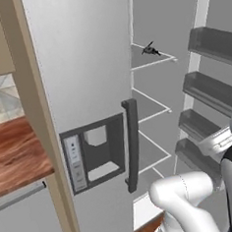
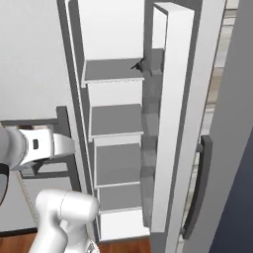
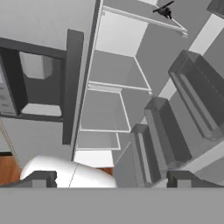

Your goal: Take the cheese, fish, and squash from the fridge and place them on the plate on the dining counter to create an appetizer plate.

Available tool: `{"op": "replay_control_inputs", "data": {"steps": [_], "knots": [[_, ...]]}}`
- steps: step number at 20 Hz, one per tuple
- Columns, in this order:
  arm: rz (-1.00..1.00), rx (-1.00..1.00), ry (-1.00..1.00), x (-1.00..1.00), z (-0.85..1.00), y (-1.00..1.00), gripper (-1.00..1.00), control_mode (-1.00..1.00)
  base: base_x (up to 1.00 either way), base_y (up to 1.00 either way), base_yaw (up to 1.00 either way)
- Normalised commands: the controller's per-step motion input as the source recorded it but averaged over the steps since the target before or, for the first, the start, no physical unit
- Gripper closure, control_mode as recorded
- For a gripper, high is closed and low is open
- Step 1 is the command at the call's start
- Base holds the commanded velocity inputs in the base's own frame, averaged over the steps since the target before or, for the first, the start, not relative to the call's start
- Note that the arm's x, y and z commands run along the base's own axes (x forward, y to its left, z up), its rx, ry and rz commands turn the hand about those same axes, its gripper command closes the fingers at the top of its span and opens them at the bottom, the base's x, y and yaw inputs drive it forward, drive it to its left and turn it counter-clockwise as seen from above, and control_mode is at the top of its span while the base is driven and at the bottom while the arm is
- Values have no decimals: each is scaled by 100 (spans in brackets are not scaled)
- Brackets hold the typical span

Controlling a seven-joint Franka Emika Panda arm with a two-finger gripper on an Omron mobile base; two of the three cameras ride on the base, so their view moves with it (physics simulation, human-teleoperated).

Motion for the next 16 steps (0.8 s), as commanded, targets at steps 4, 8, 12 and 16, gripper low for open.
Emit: {"op": "replay_control_inputs", "data": {"steps": [4,8,12,16], "knots": [[0,0,0,0,0,0,-100,100,51,-13,-5],[0,0,0,0,0,0,-100,100,43,-34,-4],[0,0,0,0,0,0,-100,100,33,-40,-2],[0,0,0,0,0,0,-100,100,41,-24,-1]]}}
